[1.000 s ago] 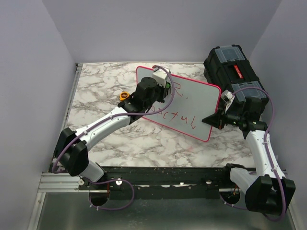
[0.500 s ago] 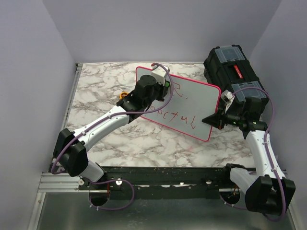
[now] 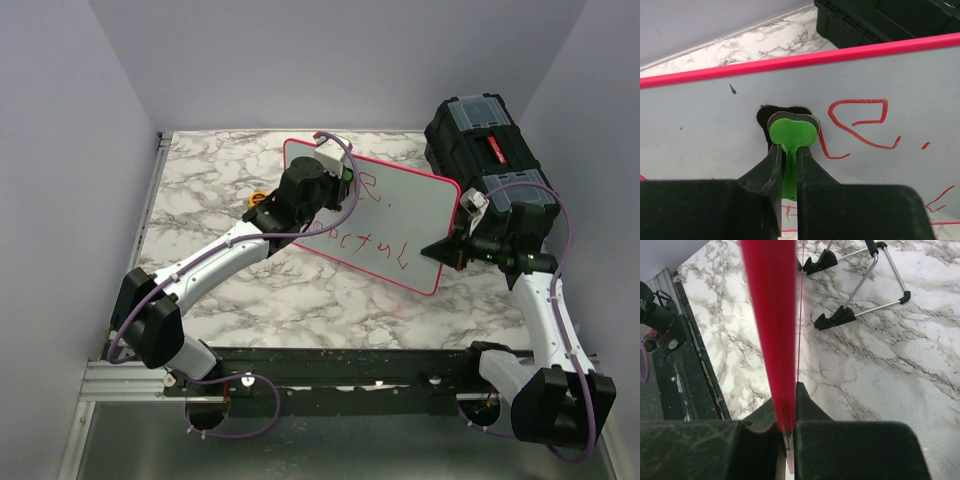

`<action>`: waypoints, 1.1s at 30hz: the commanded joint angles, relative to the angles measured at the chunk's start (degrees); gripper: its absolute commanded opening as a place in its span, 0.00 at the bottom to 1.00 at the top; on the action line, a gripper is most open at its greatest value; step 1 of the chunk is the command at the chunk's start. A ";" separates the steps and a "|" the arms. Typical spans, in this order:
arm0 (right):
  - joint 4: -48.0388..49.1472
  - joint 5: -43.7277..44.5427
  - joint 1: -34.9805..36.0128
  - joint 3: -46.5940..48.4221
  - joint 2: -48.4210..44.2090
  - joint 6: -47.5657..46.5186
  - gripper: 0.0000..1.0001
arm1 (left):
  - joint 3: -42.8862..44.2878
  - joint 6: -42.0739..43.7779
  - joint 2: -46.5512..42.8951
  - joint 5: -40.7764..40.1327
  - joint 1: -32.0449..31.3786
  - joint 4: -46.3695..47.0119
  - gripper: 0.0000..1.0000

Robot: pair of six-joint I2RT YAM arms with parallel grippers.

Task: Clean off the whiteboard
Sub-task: Erase the whiteboard using the whiteboard eraser.

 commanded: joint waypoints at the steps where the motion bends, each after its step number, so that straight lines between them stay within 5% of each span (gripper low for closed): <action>1: 1.52 -3.45 0.24 1.07 -1.24 -3.45 0.01 | -2.51 -1.62 -0.25 3.11 -0.29 1.10 0.00; 12: 1.52 -3.51 0.30 1.07 -1.24 -3.46 0.01 | -3.14 -1.62 -2.11 2.51 2.66 1.31 0.00; 24: 1.52 -3.25 0.31 1.07 -0.99 -3.51 0.00 | -1.63 -2.81 0.79 2.31 -2.37 2.00 0.00; 33: 1.52 -3.31 0.26 0.98 -1.02 -3.53 0.00 | -4.51 -2.83 -1.66 1.60 2.99 1.81 0.00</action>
